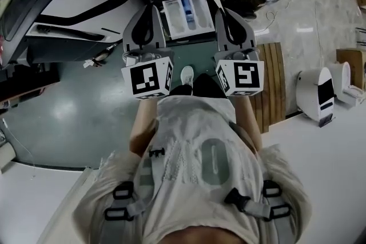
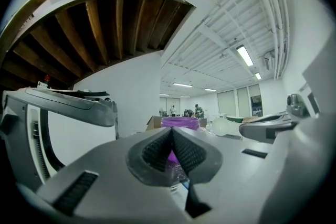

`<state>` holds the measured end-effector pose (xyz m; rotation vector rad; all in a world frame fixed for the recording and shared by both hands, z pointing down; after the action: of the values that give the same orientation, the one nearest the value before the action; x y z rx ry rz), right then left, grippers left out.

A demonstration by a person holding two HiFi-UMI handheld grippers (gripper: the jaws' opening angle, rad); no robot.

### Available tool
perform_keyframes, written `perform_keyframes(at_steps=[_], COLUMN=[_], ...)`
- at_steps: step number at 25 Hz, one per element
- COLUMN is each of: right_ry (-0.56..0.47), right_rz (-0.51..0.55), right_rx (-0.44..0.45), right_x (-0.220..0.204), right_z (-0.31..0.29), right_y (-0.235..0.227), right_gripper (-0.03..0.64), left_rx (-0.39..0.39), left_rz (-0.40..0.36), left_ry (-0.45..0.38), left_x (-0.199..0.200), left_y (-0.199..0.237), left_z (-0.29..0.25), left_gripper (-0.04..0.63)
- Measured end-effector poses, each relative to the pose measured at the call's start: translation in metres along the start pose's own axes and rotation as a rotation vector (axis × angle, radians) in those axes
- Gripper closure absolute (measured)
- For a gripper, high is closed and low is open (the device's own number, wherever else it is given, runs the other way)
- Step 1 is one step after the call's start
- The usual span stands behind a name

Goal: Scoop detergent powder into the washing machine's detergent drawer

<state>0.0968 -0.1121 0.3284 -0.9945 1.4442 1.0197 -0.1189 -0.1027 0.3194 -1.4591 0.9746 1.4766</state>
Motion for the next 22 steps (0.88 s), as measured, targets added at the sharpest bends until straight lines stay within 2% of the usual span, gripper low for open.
perform_keyframes(at_steps=[11, 22], right_ry=[-0.029, -0.042], right_rz=[-0.005, -0.033], right_rx=[0.050, 0.105], right_x=[0.005, 0.011], right_z=[-0.001, -0.016], right_y=[-0.005, -0.031], right_gripper=[0.606, 0.606], left_rx=[0.052, 0.093], left_rz=[-0.002, -0.017], left_ry=[0.007, 0.015], left_x=[0.005, 0.019], left_y=[-0.008, -0.025], left_z=[0.004, -0.019], left_gripper=[0.574, 0.574])
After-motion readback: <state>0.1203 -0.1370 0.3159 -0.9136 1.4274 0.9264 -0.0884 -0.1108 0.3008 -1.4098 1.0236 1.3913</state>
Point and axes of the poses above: the fingertips, and each gripper's own axes: z backward along the fingers, y to its left, x out of its top, the point moved 10 cm from there along z, backward along the fingers, and after that the axes turned 10 degrees about -x, right-handed, at the moved point
